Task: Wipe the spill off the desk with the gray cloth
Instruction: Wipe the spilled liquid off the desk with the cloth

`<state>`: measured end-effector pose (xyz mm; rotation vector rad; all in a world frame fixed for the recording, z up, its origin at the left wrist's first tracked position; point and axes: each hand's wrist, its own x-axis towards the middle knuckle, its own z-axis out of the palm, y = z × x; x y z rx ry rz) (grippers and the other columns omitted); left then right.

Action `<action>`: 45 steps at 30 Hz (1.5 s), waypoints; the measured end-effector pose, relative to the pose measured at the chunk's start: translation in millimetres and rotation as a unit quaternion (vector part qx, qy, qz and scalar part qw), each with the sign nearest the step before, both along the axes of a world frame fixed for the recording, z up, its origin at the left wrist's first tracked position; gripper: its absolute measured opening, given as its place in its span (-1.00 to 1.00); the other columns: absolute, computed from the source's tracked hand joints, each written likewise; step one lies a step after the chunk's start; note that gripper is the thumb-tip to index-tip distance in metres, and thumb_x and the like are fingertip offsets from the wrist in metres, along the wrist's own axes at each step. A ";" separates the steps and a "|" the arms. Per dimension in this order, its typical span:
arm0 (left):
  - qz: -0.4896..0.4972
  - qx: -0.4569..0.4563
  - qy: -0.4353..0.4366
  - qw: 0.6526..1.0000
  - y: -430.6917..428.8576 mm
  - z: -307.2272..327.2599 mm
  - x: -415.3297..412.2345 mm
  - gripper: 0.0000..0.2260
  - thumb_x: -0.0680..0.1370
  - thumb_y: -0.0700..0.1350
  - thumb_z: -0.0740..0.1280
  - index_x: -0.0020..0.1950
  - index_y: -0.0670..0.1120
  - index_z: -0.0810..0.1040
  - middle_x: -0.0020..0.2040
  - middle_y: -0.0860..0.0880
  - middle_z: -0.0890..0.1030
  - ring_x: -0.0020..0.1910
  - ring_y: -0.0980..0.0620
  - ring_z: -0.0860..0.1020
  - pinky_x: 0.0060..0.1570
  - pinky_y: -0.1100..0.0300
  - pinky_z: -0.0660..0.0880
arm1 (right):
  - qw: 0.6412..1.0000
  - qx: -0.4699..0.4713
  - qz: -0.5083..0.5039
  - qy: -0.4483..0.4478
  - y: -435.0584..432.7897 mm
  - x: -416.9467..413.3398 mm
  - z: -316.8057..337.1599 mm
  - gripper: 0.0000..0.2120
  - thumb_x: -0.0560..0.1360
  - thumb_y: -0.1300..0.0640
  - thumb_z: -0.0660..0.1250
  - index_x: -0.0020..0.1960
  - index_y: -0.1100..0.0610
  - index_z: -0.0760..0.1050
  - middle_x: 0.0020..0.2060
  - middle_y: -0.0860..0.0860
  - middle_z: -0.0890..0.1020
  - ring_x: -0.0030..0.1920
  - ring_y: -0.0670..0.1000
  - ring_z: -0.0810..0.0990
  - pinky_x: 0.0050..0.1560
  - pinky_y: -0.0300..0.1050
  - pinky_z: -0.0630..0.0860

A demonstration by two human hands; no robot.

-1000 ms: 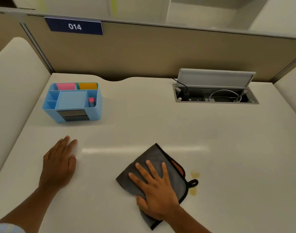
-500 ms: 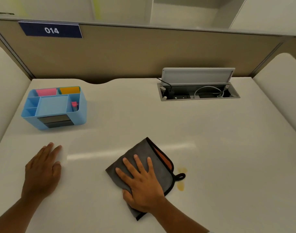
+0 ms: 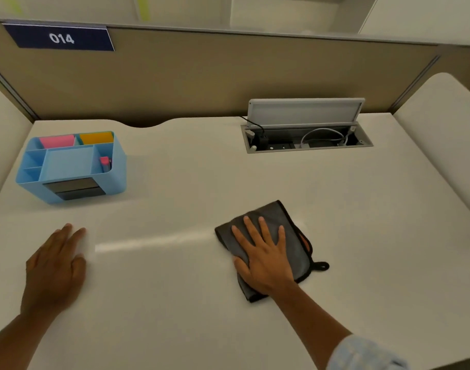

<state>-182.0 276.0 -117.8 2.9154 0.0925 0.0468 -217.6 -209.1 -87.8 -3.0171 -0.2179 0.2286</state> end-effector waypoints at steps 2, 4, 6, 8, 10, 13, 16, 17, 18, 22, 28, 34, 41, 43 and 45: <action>-0.005 -0.002 0.003 1.000 -0.1 1.0 -0.1 -0.43 0.58 0.02 -0.01 0.62 0.04 0.30 0.65 -0.12 0.29 0.63 -0.19 0.26 0.54 -0.20 0.24 | 1.000 0.003 -0.007 0.005 15.5 11.6 0.2 -0.33 0.61 -0.35 0.02 0.67 -0.22 0.01 0.70 -0.05 0.05 0.69 0.21 -0.06 0.54 0.55 -0.14; -0.009 -0.008 0.007 1.000 1.4 1.2 1.0 -0.42 0.58 0.02 -0.01 0.62 0.02 0.29 0.66 -0.14 0.27 0.64 -0.21 0.24 0.55 -0.23 0.22 | 1.000 0.006 -0.002 0.001 26.0 12.8 -0.1 -0.33 0.60 -0.32 0.05 0.67 -0.20 0.02 0.70 -0.03 0.07 0.69 0.24 -0.06 0.53 0.57 -0.11; -0.010 -0.018 0.019 1.000 3.0 0.0 0.9 -0.42 0.58 0.02 -0.01 0.63 0.04 0.26 0.67 -0.12 0.24 0.65 -0.20 0.21 0.57 -0.23 0.20 | 1.000 0.014 0.015 -0.005 28.3 1.8 -1.7 -0.32 0.59 -0.27 0.10 0.67 -0.21 0.03 0.70 -0.04 0.06 0.69 0.24 -0.06 0.53 0.57 -0.08; -0.008 -0.020 0.026 0.999 5.7 -3.6 0.3 -0.41 0.58 0.04 -0.02 0.64 0.07 0.25 0.68 -0.09 0.22 0.66 -0.18 0.20 0.56 -0.25 0.20 | 0.999 0.027 0.039 -0.011 25.0 -16.9 -4.3 -0.29 0.57 -0.24 0.13 0.67 -0.23 0.00 0.70 -0.07 0.02 0.69 0.21 -0.08 0.54 0.55 -0.09; -0.010 -0.015 0.036 0.999 10.1 -7.7 1.8 -0.40 0.59 0.06 -0.03 0.65 0.08 0.23 0.68 -0.08 0.21 0.66 -0.18 0.20 0.57 -0.26 0.20 | 0.998 0.032 0.059 -0.017 17.7 -39.4 -9.1 -0.25 0.55 -0.23 0.17 0.67 -0.25 -0.03 0.71 -0.09 -0.02 0.70 0.19 -0.09 0.55 0.54 -0.09; -0.009 -0.012 0.043 0.999 12.0 -10.6 6.6 -0.40 0.59 0.07 -0.05 0.65 0.03 0.26 0.69 -0.09 0.21 0.65 -0.19 0.20 0.60 -0.23 0.16 | 0.998 0.027 0.055 -0.022 -9.4 -69.9 -16.5 -0.21 0.52 -0.24 0.20 0.67 -0.27 -0.05 0.70 -0.12 -0.04 0.70 0.14 -0.09 0.56 0.49 -0.08; -0.008 -0.009 0.038 0.999 6.4 -7.5 5.3 -0.40 0.59 0.06 -0.05 0.64 0.03 0.28 0.68 -0.10 0.23 0.64 -0.20 0.22 0.59 -0.24 0.19 | 0.999 0.012 0.018 -0.026 -45.5 -73.6 -15.0 -0.20 0.50 -0.24 0.21 0.67 -0.27 -0.04 0.70 -0.14 -0.05 0.70 0.09 -0.09 0.55 0.49 -0.04; -0.009 -0.008 0.033 0.999 4.0 -4.7 3.7 -0.41 0.59 0.06 -0.05 0.64 0.05 0.27 0.67 -0.11 0.23 0.64 -0.20 0.22 0.58 -0.25 0.21 | 1.000 0.000 0.003 -0.025 -55.9 -68.1 -13.1 -0.20 0.50 -0.24 0.21 0.67 -0.27 -0.03 0.70 -0.14 -0.05 0.70 0.08 -0.08 0.54 0.51 -0.04; -0.011 -0.008 0.027 1.000 2.1 -2.0 2.4 -0.42 0.59 0.05 -0.04 0.64 0.05 0.26 0.67 -0.11 0.24 0.64 -0.21 0.23 0.57 -0.26 0.22 | 1.000 -0.012 -0.014 -0.023 -64.7 -59.8 -11.3 -0.21 0.51 -0.25 0.20 0.67 -0.27 -0.04 0.70 -0.14 -0.05 0.70 0.09 -0.07 0.54 0.53 -0.04; -0.015 -0.018 0.009 1.000 -3.9 7.0 0.4 -0.42 0.59 0.03 -0.02 0.63 -0.03 0.29 0.65 -0.17 0.28 0.62 -0.24 0.26 0.56 -0.28 0.22 | 0.996 -0.026 -0.079 -0.010 -78.3 -11.0 -3.4 -0.32 0.59 -0.29 0.04 0.67 -0.27 -0.08 0.70 -0.11 -0.02 0.70 0.13 -0.07 0.51 0.60 -0.09; -0.027 -0.016 -0.004 1.000 1.8 -0.4 -0.1 -0.42 0.59 0.03 -0.01 0.62 -0.01 0.32 0.65 -0.16 0.29 0.61 -0.25 0.27 0.54 -0.30 0.27 | 0.998 -0.003 -0.063 0.011 -35.1 28.5 1.7 -0.34 0.59 -0.22 -0.02 0.67 -0.27 -0.09 0.70 -0.10 -0.01 0.69 0.21 -0.13 0.48 0.64 -0.18; -0.011 -0.012 0.012 1.000 -2.3 3.3 -0.2 -0.40 0.58 0.03 -0.02 0.63 -0.03 0.30 0.65 -0.17 0.27 0.63 -0.24 0.24 0.57 -0.29 0.21 | 0.999 0.013 0.024 -0.027 -30.8 -25.4 -14.0 -0.20 0.50 -0.16 0.19 0.67 -0.26 -0.06 0.70 -0.13 -0.02 0.70 0.17 -0.06 0.50 0.61 -0.09; 0.004 -0.002 0.010 1.000 -5.6 6.0 -0.8 -0.42 0.60 0.06 -0.04 0.63 0.05 0.28 0.66 -0.10 0.28 0.64 -0.16 0.25 0.55 -0.22 0.22 | 0.997 -0.029 -0.064 -0.021 -91.1 -41.3 -11.6 -0.23 0.56 -0.24 0.11 0.69 -0.18 -0.09 0.70 -0.12 -0.08 0.70 0.10 -0.04 0.54 0.53 0.00; 0.006 -0.004 0.008 1.000 -6.2 6.8 -1.5 -0.43 0.60 0.05 -0.03 0.64 0.07 0.26 0.67 -0.07 0.26 0.65 -0.14 0.23 0.54 -0.21 0.22 | 0.994 -0.027 -0.106 -0.012 -96.1 -17.0 -8.1 -0.28 0.59 -0.27 0.00 0.69 -0.19 -0.13 0.70 -0.12 -0.10 0.70 0.10 -0.08 0.56 0.53 -0.07; 0.002 -0.003 0.007 1.000 -5.9 5.6 -1.7 -0.42 0.59 0.05 -0.02 0.64 0.08 0.26 0.67 -0.06 0.25 0.65 -0.13 0.22 0.53 -0.19 0.21 | 0.990 -0.021 -0.142 -0.006 -94.9 12.9 -5.0 -0.31 0.60 -0.29 -0.10 0.69 -0.21 -0.17 0.70 -0.12 -0.10 0.70 0.11 -0.12 0.56 0.53 -0.13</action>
